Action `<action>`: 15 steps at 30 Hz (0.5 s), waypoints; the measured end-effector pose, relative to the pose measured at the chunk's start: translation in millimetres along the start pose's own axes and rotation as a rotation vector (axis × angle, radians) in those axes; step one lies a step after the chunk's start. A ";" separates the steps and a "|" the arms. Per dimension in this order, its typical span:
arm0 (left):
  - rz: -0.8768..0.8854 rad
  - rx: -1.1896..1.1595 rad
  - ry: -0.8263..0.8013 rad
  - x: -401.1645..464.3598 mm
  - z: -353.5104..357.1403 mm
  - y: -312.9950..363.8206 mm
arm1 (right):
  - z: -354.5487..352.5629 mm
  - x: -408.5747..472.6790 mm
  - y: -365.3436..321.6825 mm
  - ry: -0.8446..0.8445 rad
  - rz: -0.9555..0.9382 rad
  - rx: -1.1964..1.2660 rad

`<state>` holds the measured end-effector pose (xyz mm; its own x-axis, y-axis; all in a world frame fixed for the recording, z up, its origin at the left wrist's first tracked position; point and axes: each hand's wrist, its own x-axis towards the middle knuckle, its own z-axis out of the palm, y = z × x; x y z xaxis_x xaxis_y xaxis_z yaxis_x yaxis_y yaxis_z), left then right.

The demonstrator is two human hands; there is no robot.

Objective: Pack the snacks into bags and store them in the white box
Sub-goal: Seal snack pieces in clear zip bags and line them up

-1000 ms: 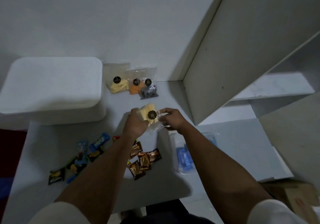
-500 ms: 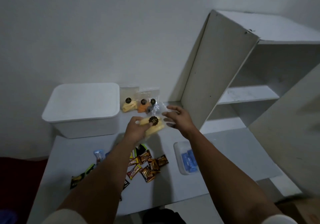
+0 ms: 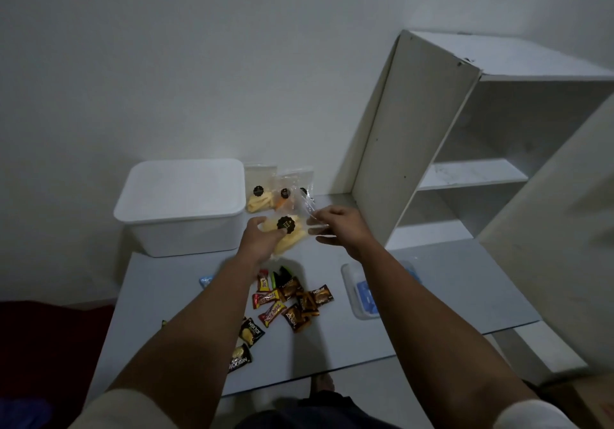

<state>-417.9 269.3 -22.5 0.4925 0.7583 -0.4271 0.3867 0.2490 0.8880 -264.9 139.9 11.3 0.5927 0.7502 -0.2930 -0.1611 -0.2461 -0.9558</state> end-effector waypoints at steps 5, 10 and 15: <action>0.259 0.128 0.320 -16.6 5.7 14.7 | 18.3 -2.4 3.8 0.041 -0.080 -0.128; 0.161 -0.040 0.049 -19.8 9.8 23.4 | 37.3 -4.7 11.4 0.054 -0.161 -0.238; 0.117 0.075 0.018 -17.9 4.1 21.9 | 45.6 0.0 15.3 0.203 -0.164 -0.403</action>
<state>-415.1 258.8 3.9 0.5239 0.7903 -0.3176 0.3848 0.1131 0.9160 -303.4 164.2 -4.5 0.7333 0.6738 -0.0902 0.2423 -0.3831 -0.8914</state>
